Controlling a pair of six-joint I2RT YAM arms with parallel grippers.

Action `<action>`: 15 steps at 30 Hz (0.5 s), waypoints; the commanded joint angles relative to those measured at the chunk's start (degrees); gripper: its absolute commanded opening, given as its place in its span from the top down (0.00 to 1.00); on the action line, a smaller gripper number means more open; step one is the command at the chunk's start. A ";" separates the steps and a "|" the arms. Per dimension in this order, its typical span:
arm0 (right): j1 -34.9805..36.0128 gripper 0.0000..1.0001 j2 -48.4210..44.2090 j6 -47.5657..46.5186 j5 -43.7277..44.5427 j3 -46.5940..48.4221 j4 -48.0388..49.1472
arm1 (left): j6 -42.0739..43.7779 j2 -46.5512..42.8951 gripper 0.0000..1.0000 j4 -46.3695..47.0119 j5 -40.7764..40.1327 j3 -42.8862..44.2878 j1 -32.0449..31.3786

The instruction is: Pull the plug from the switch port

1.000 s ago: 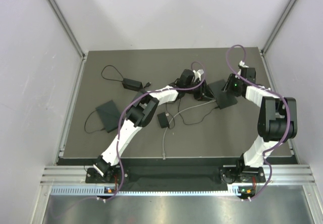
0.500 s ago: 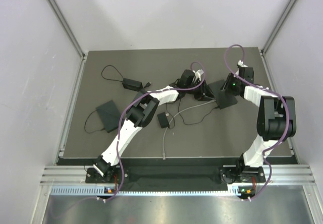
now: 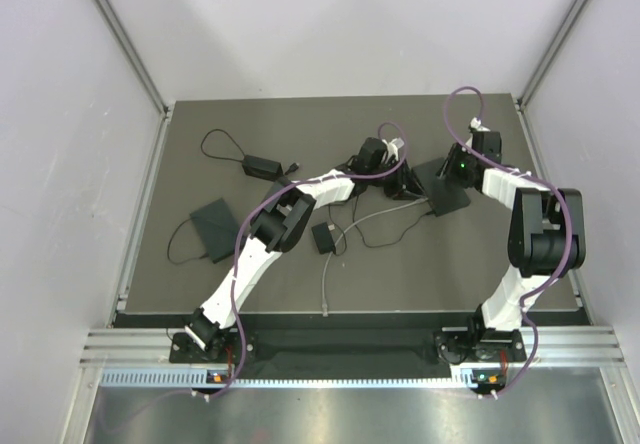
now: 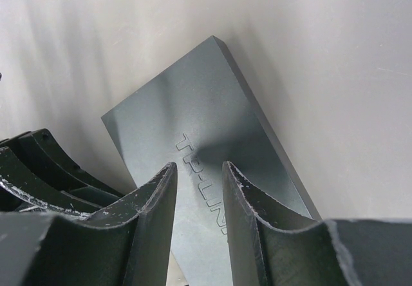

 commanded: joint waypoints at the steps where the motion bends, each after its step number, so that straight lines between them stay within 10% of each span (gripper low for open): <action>1: 0.64 0.65 2.81 -0.30 2.57 -0.77 -5.87 | 2.57 0.91 0.74 -4.59 -2.79 1.10 -0.38; 9: 1.25 0.67 2.81 -0.56 3.72 -0.24 -6.40 | 3.01 1.78 1.00 -5.82 -2.88 2.68 -0.65; 15: 1.17 0.69 2.37 -0.83 3.89 -0.33 -6.22 | 3.36 1.17 1.00 -3.53 -1.30 1.27 -0.65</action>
